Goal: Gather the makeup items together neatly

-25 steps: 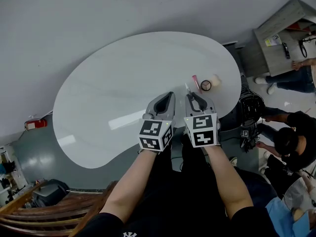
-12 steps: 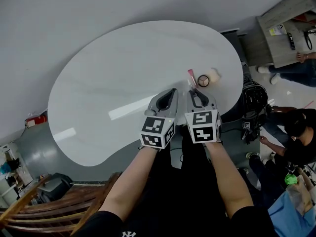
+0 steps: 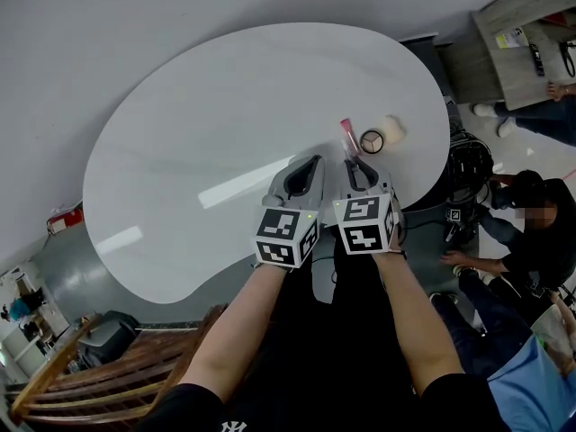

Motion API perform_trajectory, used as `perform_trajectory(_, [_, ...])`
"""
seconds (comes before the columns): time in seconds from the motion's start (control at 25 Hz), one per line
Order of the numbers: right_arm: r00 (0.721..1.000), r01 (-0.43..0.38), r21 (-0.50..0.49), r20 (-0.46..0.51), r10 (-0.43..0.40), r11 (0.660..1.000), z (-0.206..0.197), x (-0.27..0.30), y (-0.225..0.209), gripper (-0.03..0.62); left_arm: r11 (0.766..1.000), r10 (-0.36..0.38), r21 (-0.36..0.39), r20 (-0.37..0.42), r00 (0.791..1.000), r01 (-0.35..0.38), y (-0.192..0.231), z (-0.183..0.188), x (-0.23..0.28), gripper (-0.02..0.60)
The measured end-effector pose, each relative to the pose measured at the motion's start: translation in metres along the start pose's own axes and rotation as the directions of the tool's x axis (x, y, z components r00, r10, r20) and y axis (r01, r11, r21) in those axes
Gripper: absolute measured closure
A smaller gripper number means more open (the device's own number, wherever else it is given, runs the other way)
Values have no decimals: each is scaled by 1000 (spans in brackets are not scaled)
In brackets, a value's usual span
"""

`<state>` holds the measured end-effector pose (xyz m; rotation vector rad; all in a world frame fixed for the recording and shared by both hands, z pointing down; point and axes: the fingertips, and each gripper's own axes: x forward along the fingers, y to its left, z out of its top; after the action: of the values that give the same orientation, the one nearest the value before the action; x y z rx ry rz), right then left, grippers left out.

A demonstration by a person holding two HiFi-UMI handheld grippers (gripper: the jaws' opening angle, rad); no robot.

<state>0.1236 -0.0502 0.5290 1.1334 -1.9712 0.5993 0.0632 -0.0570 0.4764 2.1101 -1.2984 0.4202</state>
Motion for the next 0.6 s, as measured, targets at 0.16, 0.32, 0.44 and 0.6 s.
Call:
perform_trajectory(0.16, [1000,11,2,-9,-11,1000,-2,5,-1,514,1000,1,-4,-9,1000,-1,3,-3,3,574])
perform_trajectory(0.32, [999,25,-3,-23,-25,1000,-4,9,-1,514,1000,1,-5,-15,1000,-1,6,-5,4,574])
perform_trajectory(0.44, [999,35,-12,-35,-35,999,-6,11,-1,513,1000,3,-7,-19,1000,-3,8,-7,3,574])
perform_trajectory(0.6, [998,46,-42,-42,-48,998,-6,11,0,507,1000,6,-7,-21,1000,-6,10,-7,3,574])
